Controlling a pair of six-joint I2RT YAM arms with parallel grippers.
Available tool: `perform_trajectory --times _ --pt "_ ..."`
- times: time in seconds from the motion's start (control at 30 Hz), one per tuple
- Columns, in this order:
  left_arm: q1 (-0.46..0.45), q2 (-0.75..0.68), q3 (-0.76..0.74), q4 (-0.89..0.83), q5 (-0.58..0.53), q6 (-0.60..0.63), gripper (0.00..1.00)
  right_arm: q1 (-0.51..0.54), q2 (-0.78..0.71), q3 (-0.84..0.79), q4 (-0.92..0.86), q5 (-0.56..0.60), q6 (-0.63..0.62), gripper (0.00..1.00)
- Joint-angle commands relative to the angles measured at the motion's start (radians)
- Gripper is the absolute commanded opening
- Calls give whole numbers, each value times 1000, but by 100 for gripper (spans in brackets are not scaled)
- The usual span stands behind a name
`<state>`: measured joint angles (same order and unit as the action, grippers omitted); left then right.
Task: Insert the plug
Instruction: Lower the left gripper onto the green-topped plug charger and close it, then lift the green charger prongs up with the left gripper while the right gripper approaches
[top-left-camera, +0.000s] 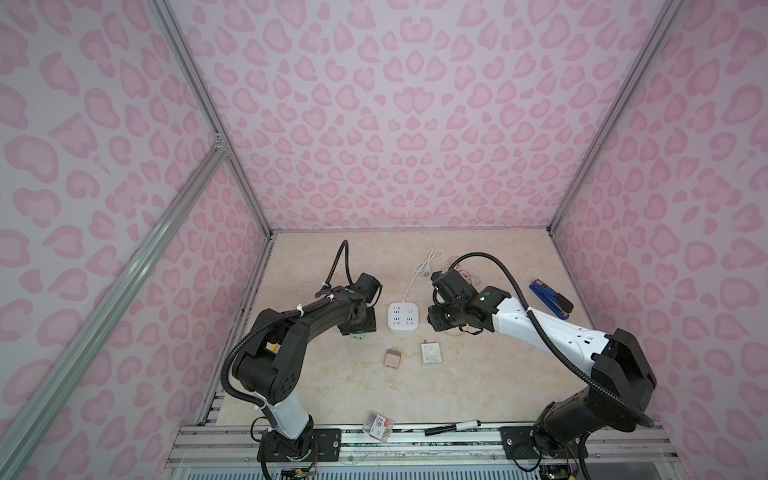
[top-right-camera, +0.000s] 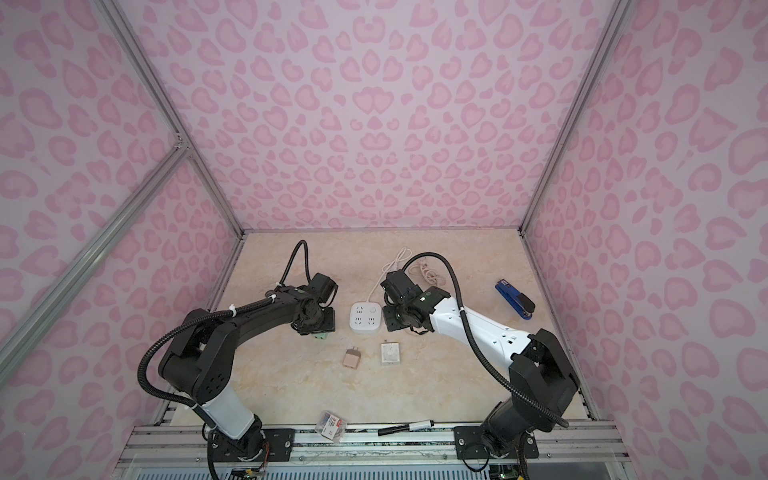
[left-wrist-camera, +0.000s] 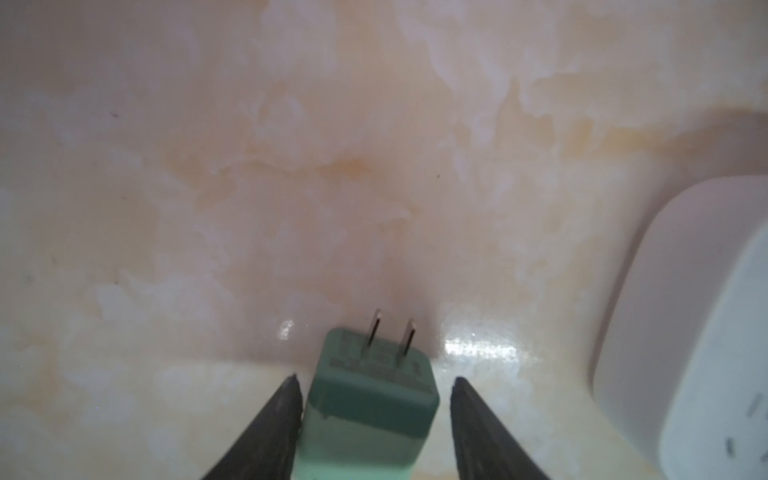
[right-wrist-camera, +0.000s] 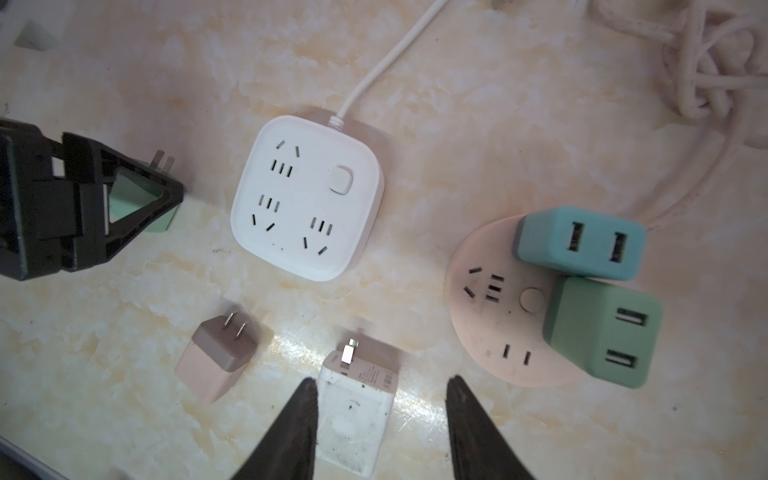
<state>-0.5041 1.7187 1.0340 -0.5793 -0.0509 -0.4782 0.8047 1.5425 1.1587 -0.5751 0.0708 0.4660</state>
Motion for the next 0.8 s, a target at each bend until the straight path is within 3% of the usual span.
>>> perform_trajectory --times 0.0,0.53,0.73,0.77 --pt "1 6 -8 8 3 -7 57 -1 -4 -13 9 -2 3 47" --pt "-1 -3 -14 10 4 -10 45 -10 -12 -50 37 -22 7 46" --pt "-1 -9 -3 0 -2 -12 37 -10 -35 -54 34 -19 5 46" --pt "-1 -15 -3 1 -1 -14 30 -11 -43 -57 39 -19 6 46"
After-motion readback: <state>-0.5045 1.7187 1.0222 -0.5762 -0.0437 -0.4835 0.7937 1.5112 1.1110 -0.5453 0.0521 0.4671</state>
